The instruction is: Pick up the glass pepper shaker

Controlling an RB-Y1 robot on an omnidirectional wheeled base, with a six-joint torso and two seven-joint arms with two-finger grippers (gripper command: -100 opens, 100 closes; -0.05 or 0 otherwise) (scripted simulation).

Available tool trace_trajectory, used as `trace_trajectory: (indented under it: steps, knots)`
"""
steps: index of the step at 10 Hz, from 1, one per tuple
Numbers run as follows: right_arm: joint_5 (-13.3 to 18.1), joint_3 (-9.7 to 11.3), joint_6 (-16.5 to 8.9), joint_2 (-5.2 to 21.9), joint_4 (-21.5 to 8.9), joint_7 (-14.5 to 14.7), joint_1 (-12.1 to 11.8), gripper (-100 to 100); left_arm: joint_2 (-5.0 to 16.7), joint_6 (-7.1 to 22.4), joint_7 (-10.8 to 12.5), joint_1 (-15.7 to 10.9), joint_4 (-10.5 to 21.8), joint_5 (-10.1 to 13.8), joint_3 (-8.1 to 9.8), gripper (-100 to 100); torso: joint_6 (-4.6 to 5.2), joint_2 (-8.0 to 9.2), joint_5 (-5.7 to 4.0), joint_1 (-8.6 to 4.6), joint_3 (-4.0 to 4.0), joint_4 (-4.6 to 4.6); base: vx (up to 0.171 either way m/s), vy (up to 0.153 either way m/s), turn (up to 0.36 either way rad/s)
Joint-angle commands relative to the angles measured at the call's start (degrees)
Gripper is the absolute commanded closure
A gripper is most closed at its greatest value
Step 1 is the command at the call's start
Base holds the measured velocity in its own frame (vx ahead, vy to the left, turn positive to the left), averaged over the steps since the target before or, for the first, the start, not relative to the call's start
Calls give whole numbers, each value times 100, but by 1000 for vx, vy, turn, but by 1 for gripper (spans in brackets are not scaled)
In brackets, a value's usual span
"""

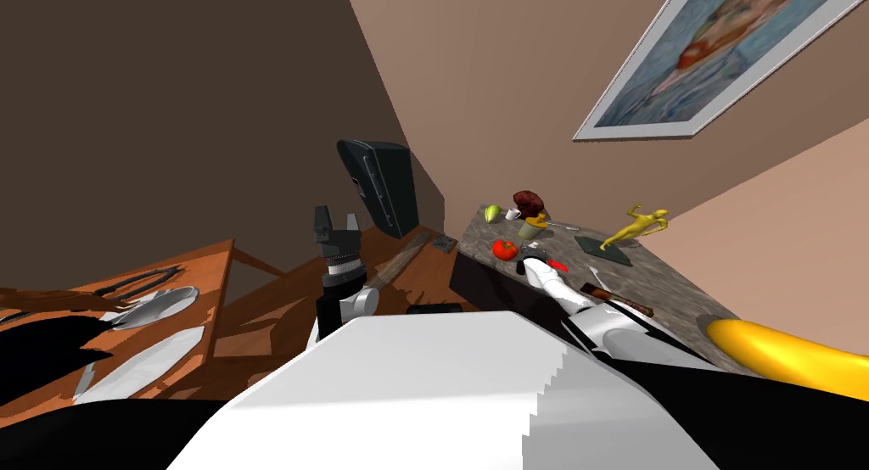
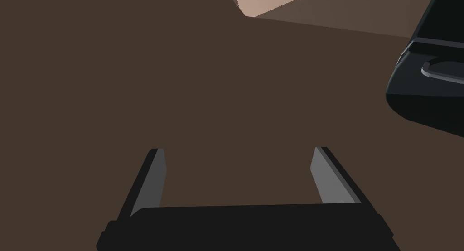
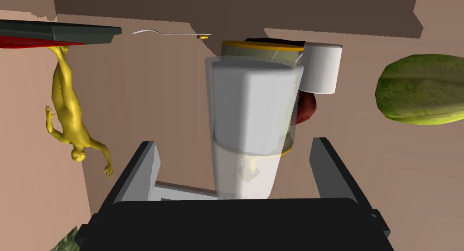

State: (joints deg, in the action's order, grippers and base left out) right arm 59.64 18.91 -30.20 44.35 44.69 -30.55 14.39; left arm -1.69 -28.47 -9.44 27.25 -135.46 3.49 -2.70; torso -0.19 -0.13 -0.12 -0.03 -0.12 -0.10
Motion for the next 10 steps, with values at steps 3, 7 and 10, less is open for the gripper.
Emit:
trace_trajectory:
  steps: [3, 7, 10]
  knots:
    - [63, 157, -153, 178, -138, -528, 41, -100, 0, 0, 0, 2, 0, 0, 1, 0, 8, -3, -1, -4, -1, 0, -34, 3, 83]
    - [63, 157, -152, 175, -133, -558, 41, 100, 0, 0, 0, 2, 0, 0, 1, 0, 11, -17, -2, -5, -10, -5, 0, 0, 0]
    - [63, 157, -152, 178, -135, -557, 39, 100, 0, 0, 0, 2, 0, 0, 1, 0, 8, -17, -3, -7, -9, -4, 0, 0, 0]
